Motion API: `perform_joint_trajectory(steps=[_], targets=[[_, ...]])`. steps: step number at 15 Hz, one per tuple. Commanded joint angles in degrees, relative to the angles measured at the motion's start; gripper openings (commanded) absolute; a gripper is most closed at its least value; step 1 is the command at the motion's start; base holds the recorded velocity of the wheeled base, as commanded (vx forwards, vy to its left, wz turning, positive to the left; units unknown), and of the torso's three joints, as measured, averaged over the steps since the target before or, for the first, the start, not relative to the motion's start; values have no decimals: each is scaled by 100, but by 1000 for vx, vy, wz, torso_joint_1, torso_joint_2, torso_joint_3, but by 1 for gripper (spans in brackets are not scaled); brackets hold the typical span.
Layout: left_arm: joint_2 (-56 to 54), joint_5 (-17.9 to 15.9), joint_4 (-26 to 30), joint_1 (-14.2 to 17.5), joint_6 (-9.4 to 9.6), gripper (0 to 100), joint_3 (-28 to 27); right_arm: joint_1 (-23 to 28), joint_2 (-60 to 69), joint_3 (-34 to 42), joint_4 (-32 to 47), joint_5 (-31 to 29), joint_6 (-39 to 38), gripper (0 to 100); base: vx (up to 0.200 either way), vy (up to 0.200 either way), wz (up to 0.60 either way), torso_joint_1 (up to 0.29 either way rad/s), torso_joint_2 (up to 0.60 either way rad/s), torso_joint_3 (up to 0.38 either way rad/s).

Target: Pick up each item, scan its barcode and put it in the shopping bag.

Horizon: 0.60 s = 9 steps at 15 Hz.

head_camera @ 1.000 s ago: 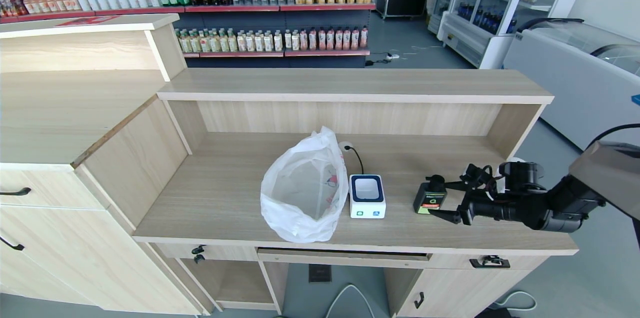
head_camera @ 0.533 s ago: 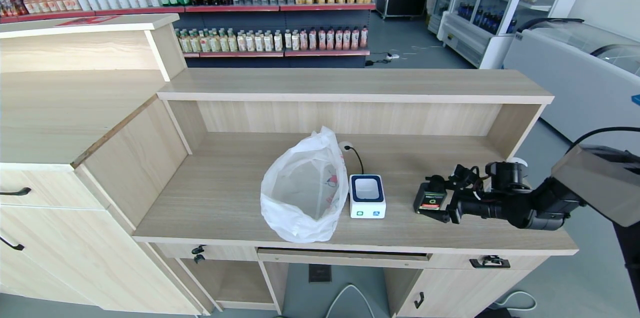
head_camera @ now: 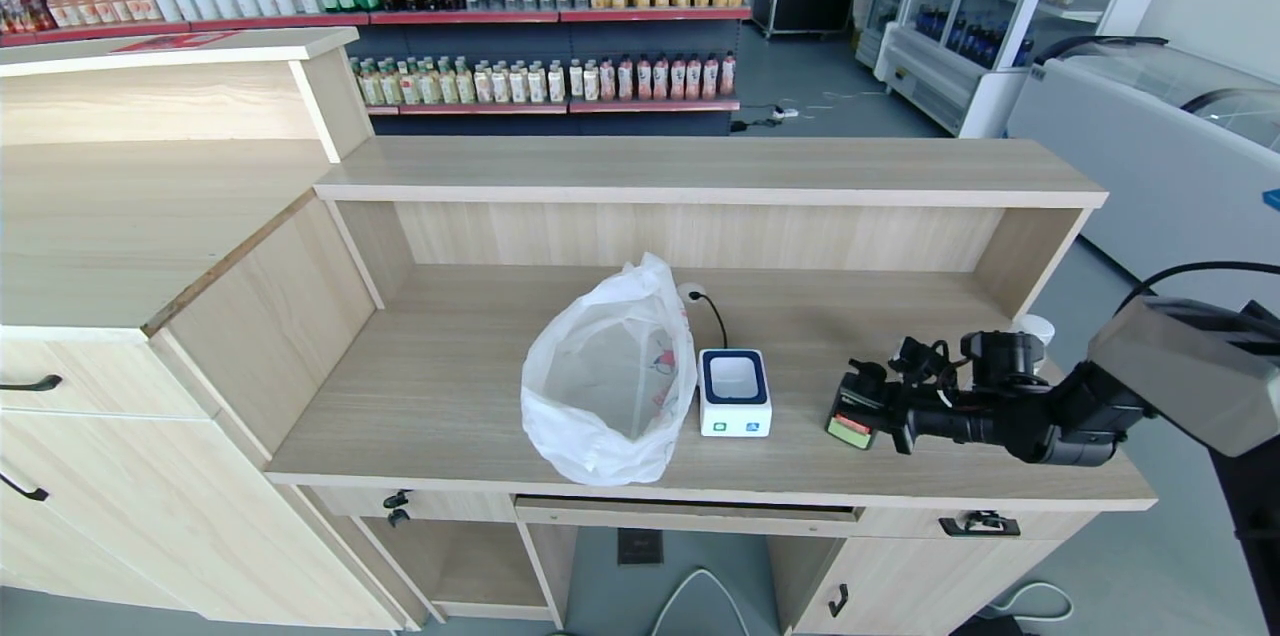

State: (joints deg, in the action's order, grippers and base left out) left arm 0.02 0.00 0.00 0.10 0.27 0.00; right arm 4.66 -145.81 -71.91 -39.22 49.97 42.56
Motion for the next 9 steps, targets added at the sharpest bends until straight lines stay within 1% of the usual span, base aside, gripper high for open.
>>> perform_joint_trajectory(steps=[1, 7, 9], targets=[[-2, 0, 0, -1, 0, 100, 0, 35, 220, -42, -25, 4, -2, 0, 0, 0, 0, 0, 0, 0], [-2, 0, 0, -1, 0, 100, 0, 422, 1178, 283, 2, -22, 7, 0, 0, 0, 0, 0, 0, 0], [-2, 0, 0, -1, 0, 100, 0, 615, 2083, 758, -16, -31, 104, 0, 0, 0, 0, 0, 0, 0]])
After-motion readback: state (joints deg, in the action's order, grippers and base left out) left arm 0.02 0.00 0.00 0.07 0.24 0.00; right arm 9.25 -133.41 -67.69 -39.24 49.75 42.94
